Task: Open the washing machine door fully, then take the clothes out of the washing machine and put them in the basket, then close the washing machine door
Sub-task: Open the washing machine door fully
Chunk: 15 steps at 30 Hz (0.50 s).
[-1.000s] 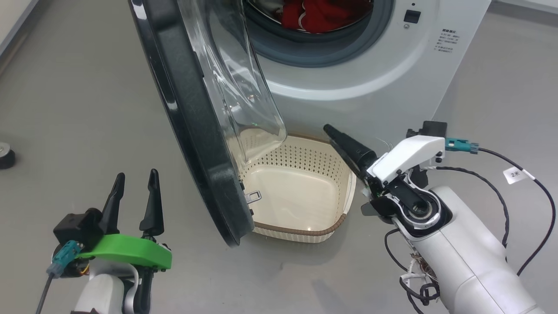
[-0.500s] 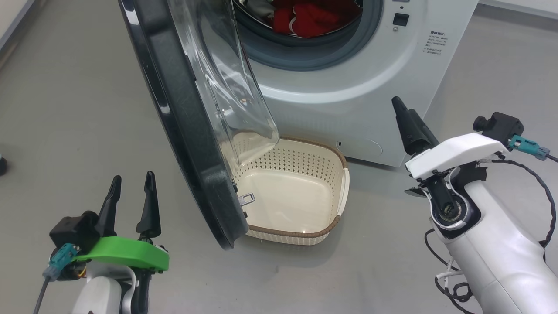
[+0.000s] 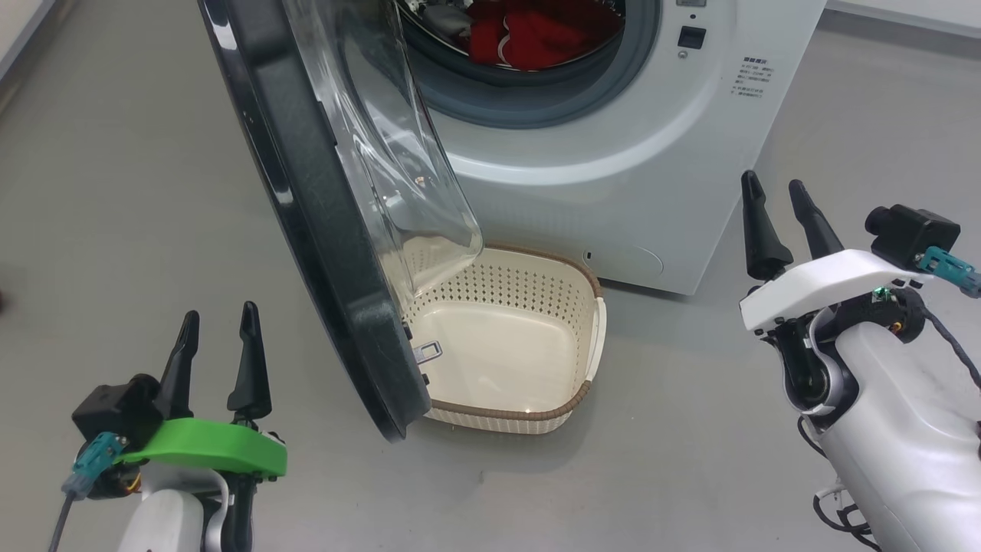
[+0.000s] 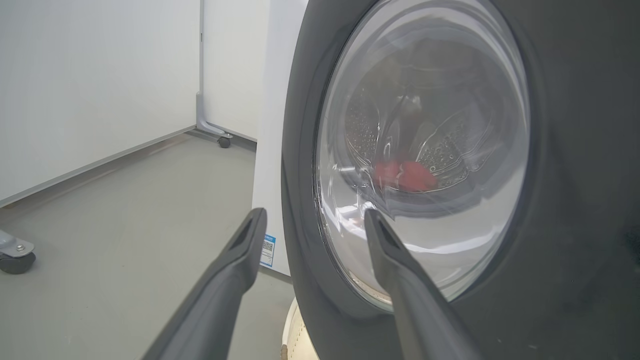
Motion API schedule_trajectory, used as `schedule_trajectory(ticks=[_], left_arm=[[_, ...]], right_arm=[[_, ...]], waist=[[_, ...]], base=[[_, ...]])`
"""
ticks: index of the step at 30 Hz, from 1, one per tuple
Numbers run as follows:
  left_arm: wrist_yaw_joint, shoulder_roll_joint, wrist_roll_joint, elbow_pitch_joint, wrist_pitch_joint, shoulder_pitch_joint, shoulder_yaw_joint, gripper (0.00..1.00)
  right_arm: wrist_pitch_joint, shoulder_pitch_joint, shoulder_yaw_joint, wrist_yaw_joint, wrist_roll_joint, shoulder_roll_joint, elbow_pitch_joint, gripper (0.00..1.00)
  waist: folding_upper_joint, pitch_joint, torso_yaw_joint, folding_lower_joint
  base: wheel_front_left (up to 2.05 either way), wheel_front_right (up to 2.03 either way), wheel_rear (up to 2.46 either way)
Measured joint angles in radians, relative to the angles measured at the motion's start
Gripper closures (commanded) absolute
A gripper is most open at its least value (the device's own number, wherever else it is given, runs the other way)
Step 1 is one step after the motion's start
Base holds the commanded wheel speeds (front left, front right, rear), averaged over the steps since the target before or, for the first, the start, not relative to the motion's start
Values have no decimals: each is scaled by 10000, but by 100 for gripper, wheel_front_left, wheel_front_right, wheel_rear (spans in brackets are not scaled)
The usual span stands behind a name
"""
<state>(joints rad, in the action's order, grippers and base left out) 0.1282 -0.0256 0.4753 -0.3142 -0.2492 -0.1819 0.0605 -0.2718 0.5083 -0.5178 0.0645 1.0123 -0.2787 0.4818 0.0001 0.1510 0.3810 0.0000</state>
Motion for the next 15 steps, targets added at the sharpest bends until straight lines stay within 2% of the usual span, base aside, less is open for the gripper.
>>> schedule_trajectory(ticks=[4, 10, 15], left_arm=[[0, 0, 0, 2, 0, 30, -63, 0], [0, 0, -2, 17, 0, 128, -157, 0], [0, 0, -15, 25, 0, 151, -167, 0]], right_arm=[[84, -2, 96, -418, -805, -59, -8, 0], [111, -4, 813, -1018, -2738, -207, -738, 0], [111, -422, 608, -1308, -3950, -184, -1049, 0]], waist=[[0, -27, -45, 0], [0, -58, -133, 0], [0, -70, -179, 0]], base=[[0, 0, 0], [0, 0, 0], [0, 0, 0]])
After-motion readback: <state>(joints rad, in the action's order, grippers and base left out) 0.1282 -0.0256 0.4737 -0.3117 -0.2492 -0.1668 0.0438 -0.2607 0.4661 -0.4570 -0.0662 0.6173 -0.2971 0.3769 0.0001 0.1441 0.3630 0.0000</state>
